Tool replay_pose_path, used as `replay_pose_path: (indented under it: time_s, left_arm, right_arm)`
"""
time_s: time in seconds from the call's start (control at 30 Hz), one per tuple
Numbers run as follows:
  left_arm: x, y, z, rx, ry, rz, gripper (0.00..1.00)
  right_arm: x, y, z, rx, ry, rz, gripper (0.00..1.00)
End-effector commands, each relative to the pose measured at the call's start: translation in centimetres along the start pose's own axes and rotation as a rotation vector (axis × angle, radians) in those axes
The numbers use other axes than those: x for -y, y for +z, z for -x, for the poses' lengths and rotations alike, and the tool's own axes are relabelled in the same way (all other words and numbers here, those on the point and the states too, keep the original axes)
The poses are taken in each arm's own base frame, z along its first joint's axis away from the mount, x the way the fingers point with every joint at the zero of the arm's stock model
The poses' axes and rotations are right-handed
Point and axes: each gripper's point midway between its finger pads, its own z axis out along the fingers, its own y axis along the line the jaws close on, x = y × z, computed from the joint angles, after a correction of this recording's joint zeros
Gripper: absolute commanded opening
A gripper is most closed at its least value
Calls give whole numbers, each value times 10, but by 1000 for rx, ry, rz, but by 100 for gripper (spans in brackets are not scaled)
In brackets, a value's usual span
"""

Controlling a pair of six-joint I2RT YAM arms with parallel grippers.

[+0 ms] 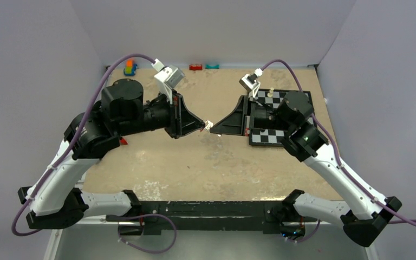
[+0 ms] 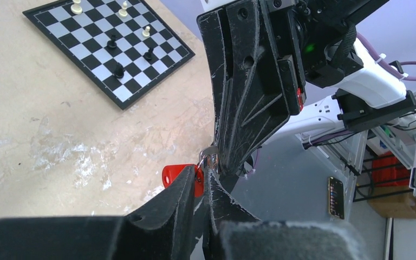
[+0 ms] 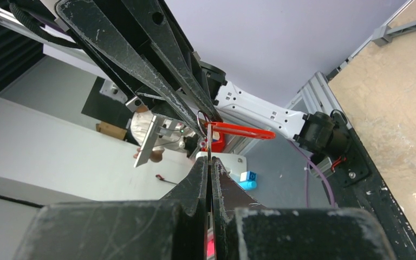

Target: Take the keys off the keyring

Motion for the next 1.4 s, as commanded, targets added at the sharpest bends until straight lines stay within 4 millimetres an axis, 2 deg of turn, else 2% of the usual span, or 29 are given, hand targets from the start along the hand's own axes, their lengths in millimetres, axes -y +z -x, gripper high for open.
replay_pose_path:
  time_s: [0.0,0.2,0.37,0.63,0.77,0.9,1.0,1.17,1.37]
  left_arm:
    - [4,-3,3,1,-6,-14,14]
    - [1,0,2,-2,-10,2,19]
    - [0,-1,4,3,-8,11,41]
    - [-10,-16,16,38,59,86,44]
    - [-3,-26,15,17,224,29,51]
    - [-23,-30,8,0,407,80,55]
    - [-29,-34,-2,-1,497,63,55]
    - [-33,-50,-4,161,725,29,56]
    - [-25,-58,-14,328,1034,-70,57]
  right_arm:
    - [-25,-8,2,20,-82,52,0]
    - [-22,-9,0,18,-88,35,0]
    - [-22,-11,-1,19,-97,37,0]
    - [-19,-11,-3,13,-96,34,0]
    - [-14,-10,-7,-3,-44,26,0]
    - [-14,-8,-7,-20,31,20,0]
    - [-13,-4,-4,-37,57,-2,0]
    - [-18,-1,-2,-48,86,14,0]
    - [-13,1,0,-39,120,0,0]
